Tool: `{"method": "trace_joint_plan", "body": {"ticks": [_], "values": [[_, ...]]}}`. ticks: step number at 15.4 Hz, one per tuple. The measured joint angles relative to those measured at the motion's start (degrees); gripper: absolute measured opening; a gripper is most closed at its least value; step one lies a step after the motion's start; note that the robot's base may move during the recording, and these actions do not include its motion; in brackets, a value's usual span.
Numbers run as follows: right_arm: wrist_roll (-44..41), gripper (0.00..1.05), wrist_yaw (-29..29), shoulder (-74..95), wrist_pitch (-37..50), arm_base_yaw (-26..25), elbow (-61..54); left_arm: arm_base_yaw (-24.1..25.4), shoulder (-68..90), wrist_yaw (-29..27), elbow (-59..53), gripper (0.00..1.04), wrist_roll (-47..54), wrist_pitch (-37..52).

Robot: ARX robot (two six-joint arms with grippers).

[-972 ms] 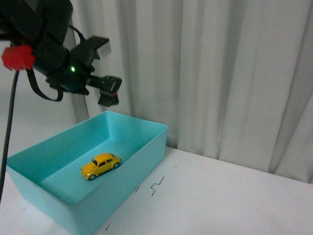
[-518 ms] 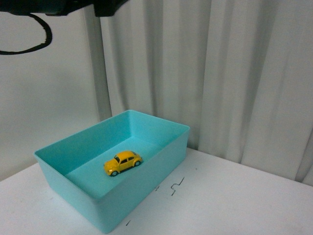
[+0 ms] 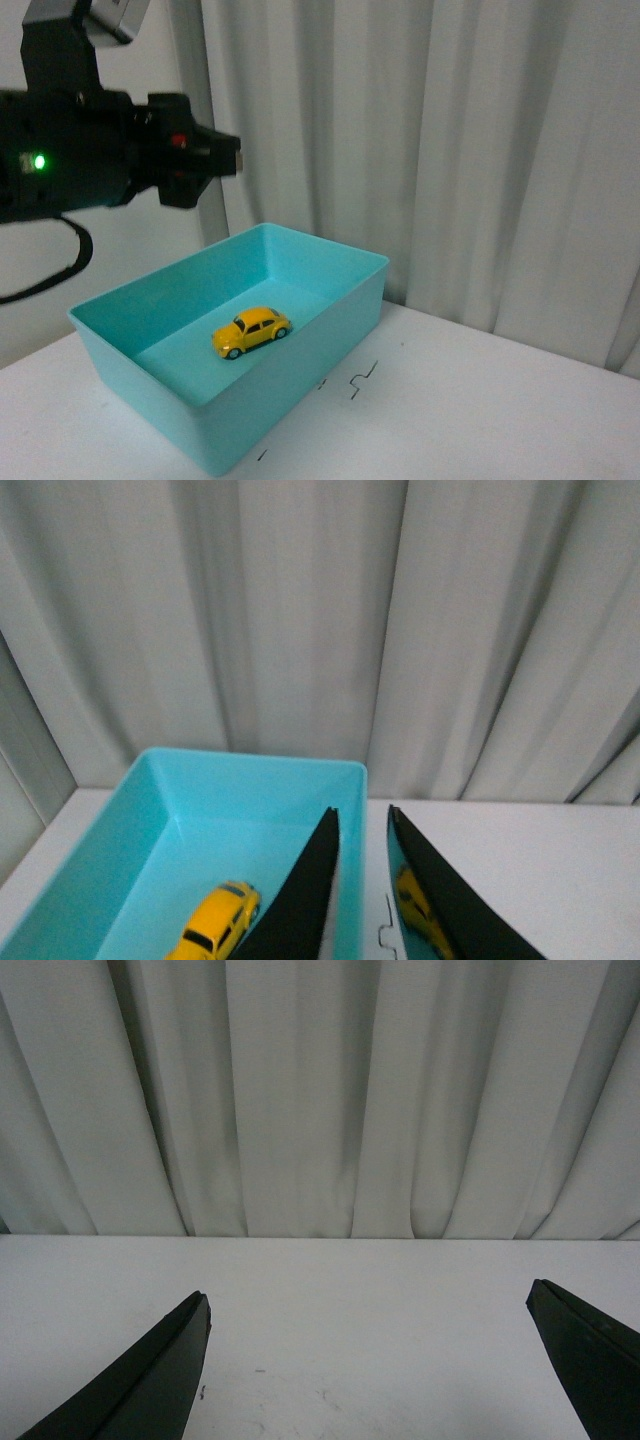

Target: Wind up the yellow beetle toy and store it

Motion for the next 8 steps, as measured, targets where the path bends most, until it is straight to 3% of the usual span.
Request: {"method": "trace_joint_plan", "body": {"ticks": [1, 2, 4, 6, 8], "values": [[0.02, 0.98, 0.0, 0.0, 0.02, 0.0, 0.0, -0.55, -2.6, -0.5, -2.12, 0.04, -0.09, 1.27], [0.0, 0.98, 0.0, 0.0, 0.02, 0.0, 0.0, -0.96, -4.85, -0.98, -3.21, 0.02, -0.17, 2.27], [0.0, 0.98, -0.07, 0.0, 0.0, 0.0, 0.0, -1.92, -7.93, -1.99, -5.95, 0.02, -0.26, 2.78], [0.0, 0.98, -0.02, 0.0, 0.0, 0.0, 0.0, -5.86, -10.01, -5.25, -9.84, 0.02, -0.28, 1.92], [0.0, 0.98, 0.0, 0.0, 0.0, 0.0, 0.0, -5.64, -14.58, -5.92, -12.59, 0.02, -0.31, 1.44]]}}
